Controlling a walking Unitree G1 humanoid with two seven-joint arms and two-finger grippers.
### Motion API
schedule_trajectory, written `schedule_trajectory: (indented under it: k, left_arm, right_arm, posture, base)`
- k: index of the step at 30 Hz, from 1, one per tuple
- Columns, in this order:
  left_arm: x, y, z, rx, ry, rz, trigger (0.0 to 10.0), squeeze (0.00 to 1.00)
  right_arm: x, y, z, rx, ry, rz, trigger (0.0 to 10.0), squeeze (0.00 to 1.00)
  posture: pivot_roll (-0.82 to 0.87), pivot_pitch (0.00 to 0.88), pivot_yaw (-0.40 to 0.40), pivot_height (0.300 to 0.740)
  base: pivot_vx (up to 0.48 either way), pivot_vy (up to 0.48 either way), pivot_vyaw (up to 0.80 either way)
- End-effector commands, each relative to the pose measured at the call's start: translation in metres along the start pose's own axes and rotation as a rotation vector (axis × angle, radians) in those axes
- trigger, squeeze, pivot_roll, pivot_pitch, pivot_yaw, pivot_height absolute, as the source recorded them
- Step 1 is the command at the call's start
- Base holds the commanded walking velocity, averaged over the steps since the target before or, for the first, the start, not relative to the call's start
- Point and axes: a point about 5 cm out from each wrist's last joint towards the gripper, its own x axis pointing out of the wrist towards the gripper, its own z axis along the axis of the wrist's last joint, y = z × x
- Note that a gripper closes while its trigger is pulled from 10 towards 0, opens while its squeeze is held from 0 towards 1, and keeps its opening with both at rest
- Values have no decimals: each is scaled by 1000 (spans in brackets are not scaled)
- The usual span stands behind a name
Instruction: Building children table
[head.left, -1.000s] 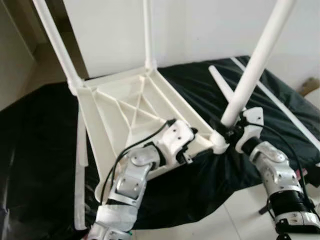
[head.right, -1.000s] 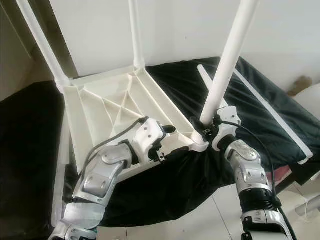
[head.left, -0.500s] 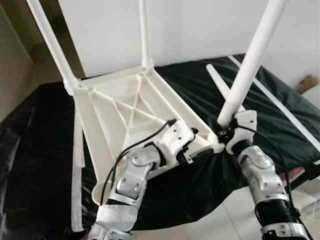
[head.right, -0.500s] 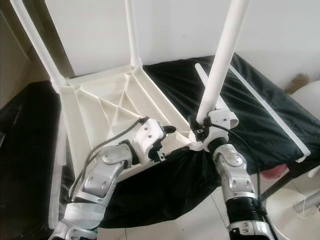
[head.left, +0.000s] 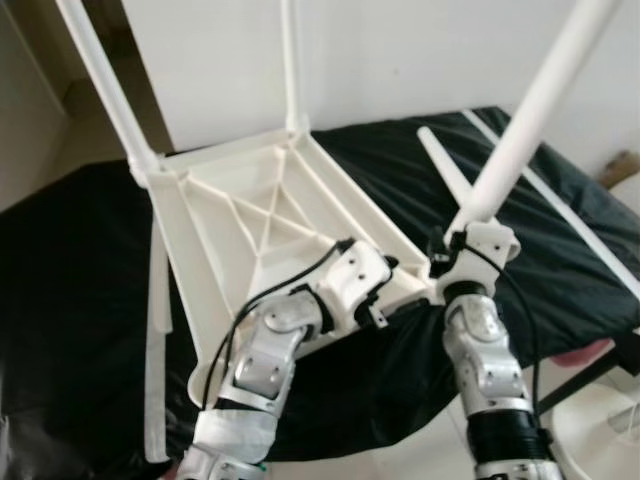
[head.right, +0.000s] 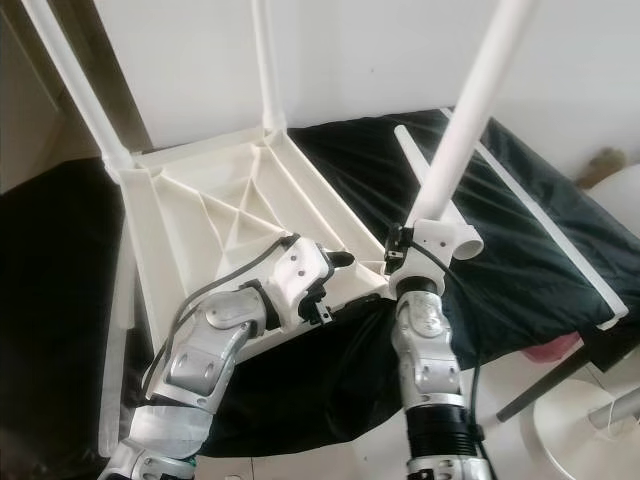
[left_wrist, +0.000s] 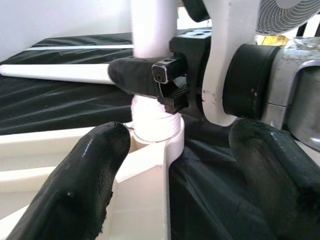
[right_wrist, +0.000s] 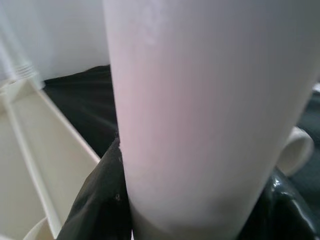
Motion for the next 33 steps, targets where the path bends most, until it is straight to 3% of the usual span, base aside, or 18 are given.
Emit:
schedule_trajectory:
  k: [1, 9, 13, 24, 33]
  left_arm:
    - [3, 6, 0, 1, 2, 142, 10000, 0]
    - [4, 5, 0, 1, 0, 144, 10000, 0]
    - [4, 6, 0, 2, -2, 146, 10000, 0]
    - [3, 7, 0, 9, -2, 147, 10000, 0]
    - [4, 8, 0, 10, -3, 145, 10000, 0]
  right_arm:
    - [-11, -2, -29, -46, 152, -47, 10000, 0]
    - [-12, -6, -28, -62, 159, -106, 10000, 0]
    - [-5, -7, -29, -74, 181, -155, 10000, 0]
    - [-3, 5, -41, -188, 272, -106, 10000, 0]
    - [-1, 4, -43, -228, 286, -112, 10000, 0]
  posture:
    - [-36, 0, 3, 740]
    - [-33, 0, -4, 740]
    - [-35, 0, -3, 740]
    - [-30, 0, 3, 740]
    - [-34, 0, 2, 740]
  base:
    - [0, 0, 0]
    - [0, 0, 0]
    - [0, 0, 0]
    - [0, 0, 0]
    - [0, 0, 0]
